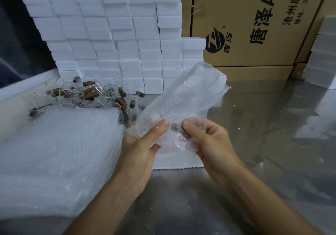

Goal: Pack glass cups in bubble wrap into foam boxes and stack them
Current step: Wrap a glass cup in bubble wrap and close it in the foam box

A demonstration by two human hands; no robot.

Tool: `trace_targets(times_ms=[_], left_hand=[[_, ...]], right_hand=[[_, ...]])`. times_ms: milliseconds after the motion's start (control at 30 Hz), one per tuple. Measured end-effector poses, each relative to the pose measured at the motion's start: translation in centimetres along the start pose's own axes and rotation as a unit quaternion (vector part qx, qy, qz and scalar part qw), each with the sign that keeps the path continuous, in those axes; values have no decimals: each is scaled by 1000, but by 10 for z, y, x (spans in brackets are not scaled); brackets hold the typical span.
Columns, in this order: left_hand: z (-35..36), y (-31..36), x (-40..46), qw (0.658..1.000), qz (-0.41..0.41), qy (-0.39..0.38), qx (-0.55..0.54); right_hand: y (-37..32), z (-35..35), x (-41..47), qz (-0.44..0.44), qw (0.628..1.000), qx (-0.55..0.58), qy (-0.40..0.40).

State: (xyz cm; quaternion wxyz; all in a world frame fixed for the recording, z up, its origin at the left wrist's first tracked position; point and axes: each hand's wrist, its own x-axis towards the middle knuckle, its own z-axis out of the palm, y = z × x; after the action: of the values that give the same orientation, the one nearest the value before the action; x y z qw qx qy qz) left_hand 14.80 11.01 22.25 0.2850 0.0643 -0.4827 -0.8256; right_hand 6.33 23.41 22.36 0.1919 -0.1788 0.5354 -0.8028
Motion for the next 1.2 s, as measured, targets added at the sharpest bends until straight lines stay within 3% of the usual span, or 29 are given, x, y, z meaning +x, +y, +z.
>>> trace_targets(times_ms=[133,300,767,867,967,1033,1100,1133,1200], left_hand=[[-2,-2,0,997,-7,-14,71],[-2,-3,-4,988,-32,-89,123],[4,1,-5,991,-70,26,112],[4,4,-4,991,-71,50,105],[2,7,-2,989,-89,82,88],[2,8,-1,989,-97,81,81],[2,10,0,989,-107,68,73],[2,10,-1,989,-114,57,70],[1,12,-2,990,-125,27,57]], right_hand=[[-2,-6,5,-95,988,-92,81],[2,-7,5,-170,973,-135,81],[3,-5,1,-186,969,-156,46],[3,-7,3,-182,966,-160,88],[1,-13,2,-307,903,-269,132],[0,-17,2,-432,814,-374,108],[0,-17,3,-499,737,-448,82],[0,-16,2,-509,720,-466,70],[1,-14,0,-488,731,-477,30]])
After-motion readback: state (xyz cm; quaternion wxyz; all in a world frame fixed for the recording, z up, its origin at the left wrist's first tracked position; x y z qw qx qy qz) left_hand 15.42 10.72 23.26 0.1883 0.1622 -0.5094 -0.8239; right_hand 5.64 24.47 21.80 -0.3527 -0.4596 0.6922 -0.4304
